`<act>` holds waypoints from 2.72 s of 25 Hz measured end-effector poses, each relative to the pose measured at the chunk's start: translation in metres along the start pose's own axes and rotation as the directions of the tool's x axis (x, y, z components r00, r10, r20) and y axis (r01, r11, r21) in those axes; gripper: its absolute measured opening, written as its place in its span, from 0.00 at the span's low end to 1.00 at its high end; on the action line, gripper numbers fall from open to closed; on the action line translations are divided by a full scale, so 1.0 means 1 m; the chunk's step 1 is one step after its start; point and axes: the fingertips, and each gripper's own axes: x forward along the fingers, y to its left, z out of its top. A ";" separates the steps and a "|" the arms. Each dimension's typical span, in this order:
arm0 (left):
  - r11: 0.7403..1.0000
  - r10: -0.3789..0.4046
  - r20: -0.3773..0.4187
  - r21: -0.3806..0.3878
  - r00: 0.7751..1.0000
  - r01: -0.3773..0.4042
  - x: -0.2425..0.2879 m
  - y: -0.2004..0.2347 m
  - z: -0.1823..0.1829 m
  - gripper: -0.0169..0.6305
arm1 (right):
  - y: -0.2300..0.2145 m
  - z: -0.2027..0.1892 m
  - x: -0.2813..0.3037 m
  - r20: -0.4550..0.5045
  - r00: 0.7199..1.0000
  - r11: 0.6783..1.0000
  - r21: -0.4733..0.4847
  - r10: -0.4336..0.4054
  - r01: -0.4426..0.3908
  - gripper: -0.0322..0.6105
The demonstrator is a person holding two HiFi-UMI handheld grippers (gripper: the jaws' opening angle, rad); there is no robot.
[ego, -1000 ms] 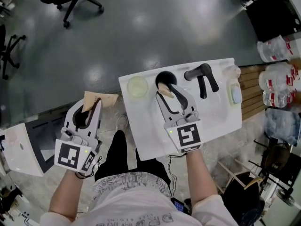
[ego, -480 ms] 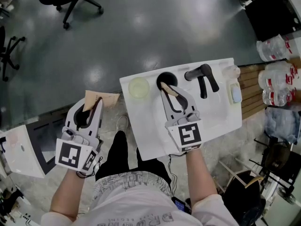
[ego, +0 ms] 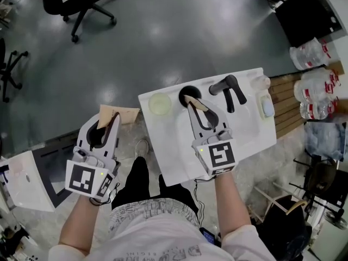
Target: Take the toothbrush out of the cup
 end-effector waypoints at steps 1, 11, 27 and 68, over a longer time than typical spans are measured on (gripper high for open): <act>1.000 -0.003 0.006 0.001 1.000 0.003 -0.001 0.000 0.003 0.14 | -0.001 0.005 -0.002 0.006 1.000 1.000 -0.004 -0.006 0.006 0.15; 0.999 -0.050 0.085 0.021 0.995 0.048 -0.011 -0.003 0.039 0.14 | 0.004 0.041 -0.030 0.058 0.996 0.997 -0.028 -0.073 0.074 0.15; 0.973 -0.229 0.178 0.056 0.957 0.223 -0.016 -0.044 0.082 0.14 | 0.020 0.071 -0.107 0.063 0.971 0.973 -0.010 -0.229 0.230 0.15; 0.852 -0.522 0.112 0.113 0.845 0.511 -0.019 -0.119 0.070 0.14 | 0.037 0.057 -0.224 0.082 0.885 0.885 0.138 -0.458 0.445 0.15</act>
